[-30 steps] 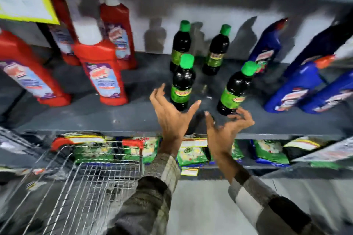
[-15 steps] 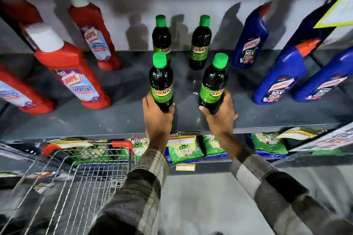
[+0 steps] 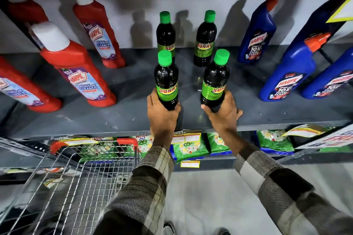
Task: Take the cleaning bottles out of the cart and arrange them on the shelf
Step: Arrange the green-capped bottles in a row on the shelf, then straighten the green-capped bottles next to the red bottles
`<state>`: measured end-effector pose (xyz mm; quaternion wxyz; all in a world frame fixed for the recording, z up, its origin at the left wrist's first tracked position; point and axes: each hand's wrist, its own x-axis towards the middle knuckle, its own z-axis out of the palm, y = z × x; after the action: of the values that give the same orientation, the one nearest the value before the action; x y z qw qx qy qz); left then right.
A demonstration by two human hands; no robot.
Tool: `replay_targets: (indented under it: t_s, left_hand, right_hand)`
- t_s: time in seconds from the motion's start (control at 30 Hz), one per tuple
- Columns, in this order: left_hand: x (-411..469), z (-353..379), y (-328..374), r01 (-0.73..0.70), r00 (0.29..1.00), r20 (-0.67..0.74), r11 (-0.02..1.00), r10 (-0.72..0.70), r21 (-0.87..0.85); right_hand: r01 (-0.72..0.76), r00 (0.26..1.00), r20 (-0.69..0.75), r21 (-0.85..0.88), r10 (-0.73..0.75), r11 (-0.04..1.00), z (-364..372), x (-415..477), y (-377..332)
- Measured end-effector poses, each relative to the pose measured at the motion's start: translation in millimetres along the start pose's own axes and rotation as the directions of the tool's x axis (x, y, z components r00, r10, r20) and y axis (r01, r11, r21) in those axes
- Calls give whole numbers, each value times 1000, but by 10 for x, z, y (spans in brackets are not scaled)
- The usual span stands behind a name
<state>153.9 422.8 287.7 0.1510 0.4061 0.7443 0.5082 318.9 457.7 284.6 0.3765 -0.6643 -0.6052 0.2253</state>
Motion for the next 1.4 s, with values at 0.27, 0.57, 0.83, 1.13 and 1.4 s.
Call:
replay_targets:
  t_s: [0.27, 0.57, 0.83, 1.13, 1.4]
  left_hand:
    - [-379, -77, 236, -122, 973, -208, 986, 97, -112]
    - [-1392, 1183, 1224, -446, 890, -181, 881, 418, -158]
    - [-1508, 2391, 1766, -55, 981, -192, 949, -6, -311]
    - [-1463, 2789, 1665, 71, 981, -194, 971, -26, 229]
    - [-1496, 2836, 1642, 43, 970, -240, 947, 37, 320]
  right_hand:
    - [11, 997, 70, 219, -27, 976, -404, -239, 153]
    - [161, 946, -315, 272, -70, 949, -1690, 123, 919]
    - [-2, 914, -395, 207, 86, 978, -2287, 962, 1622]
    - [-139, 953, -251, 129, 168, 982, -2104, 1282, 1901]
    - [-191, 948, -263, -27, 177, 981, -2048, 1325, 1885]
